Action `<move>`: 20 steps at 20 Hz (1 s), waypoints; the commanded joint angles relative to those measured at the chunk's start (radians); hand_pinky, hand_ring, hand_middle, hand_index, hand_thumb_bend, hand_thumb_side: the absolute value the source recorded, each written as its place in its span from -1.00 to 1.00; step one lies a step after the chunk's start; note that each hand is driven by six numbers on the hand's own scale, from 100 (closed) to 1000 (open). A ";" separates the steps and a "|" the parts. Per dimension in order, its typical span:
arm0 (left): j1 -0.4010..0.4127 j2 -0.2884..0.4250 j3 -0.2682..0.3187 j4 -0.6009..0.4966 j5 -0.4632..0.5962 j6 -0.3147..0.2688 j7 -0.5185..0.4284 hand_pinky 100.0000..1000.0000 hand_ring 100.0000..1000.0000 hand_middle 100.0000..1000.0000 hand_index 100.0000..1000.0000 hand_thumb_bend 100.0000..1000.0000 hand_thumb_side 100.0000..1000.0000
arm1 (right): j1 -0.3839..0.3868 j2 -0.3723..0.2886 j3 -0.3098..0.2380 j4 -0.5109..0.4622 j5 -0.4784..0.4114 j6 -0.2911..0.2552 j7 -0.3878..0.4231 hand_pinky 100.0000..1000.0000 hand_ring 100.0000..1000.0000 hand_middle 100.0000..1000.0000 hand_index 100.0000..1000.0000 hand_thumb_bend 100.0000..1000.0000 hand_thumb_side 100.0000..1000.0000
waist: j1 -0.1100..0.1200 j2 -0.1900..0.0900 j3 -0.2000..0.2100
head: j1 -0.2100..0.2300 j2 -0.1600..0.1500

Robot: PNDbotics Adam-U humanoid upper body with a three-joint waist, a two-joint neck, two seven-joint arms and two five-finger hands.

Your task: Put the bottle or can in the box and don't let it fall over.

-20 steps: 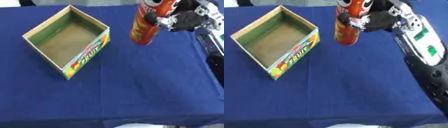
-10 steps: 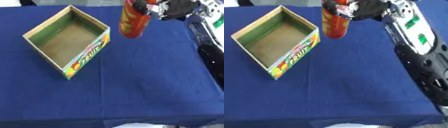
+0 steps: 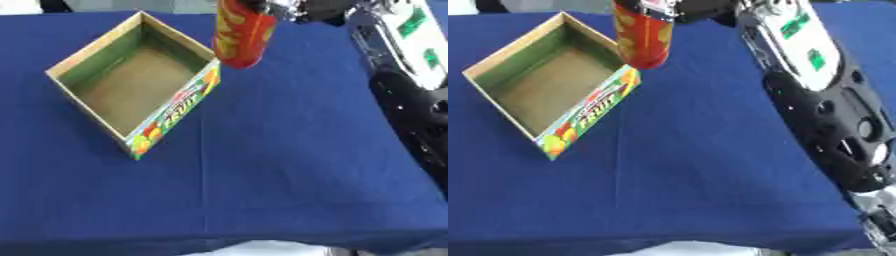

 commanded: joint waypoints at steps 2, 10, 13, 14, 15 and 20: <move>-0.012 0.034 0.005 -0.013 -0.002 -0.002 -0.004 0.44 0.85 0.79 0.78 -0.03 1.00 | -0.070 0.023 0.009 0.042 0.010 0.013 0.005 0.68 0.80 0.74 -0.60 -1.00 -1.00 | 0.000 -0.024 0.003 | -0.007 0.005; -0.015 0.031 0.004 -0.012 -0.002 -0.002 -0.005 0.45 0.85 0.79 0.78 -0.02 1.00 | -0.187 0.093 0.022 0.122 0.016 0.034 -0.008 0.68 0.80 0.73 -0.58 -1.00 -1.00 | -0.001 -0.026 0.009 | -0.019 0.005; -0.020 0.029 0.002 -0.014 -0.003 -0.001 -0.007 0.45 0.85 0.79 0.77 -0.02 1.00 | -0.228 0.131 0.031 0.167 0.024 0.035 -0.017 0.68 0.80 0.73 -0.57 -1.00 -1.00 | -0.001 -0.024 0.015 | -0.030 0.005; -0.021 0.029 0.002 -0.014 -0.003 -0.001 -0.007 0.45 0.85 0.79 0.77 -0.02 1.00 | -0.238 0.143 0.036 0.182 0.031 0.035 -0.017 0.68 0.80 0.72 -0.57 -1.00 -1.00 | -0.001 -0.024 0.018 | -0.033 0.005; -0.022 0.029 0.002 -0.015 -0.003 -0.001 -0.008 0.45 0.85 0.79 0.77 -0.02 1.00 | -0.249 0.154 0.042 0.200 0.042 0.036 -0.017 0.68 0.80 0.72 -0.56 -1.00 -1.00 | -0.002 -0.023 0.021 | -0.038 0.005; -0.032 0.022 0.000 -0.017 -0.003 -0.001 -0.009 0.45 0.85 0.79 0.77 -0.02 1.00 | -0.284 0.223 0.057 0.288 0.102 0.020 -0.027 0.67 0.80 0.72 -0.55 -1.00 -1.00 | -0.006 -0.017 0.038 | -0.061 0.005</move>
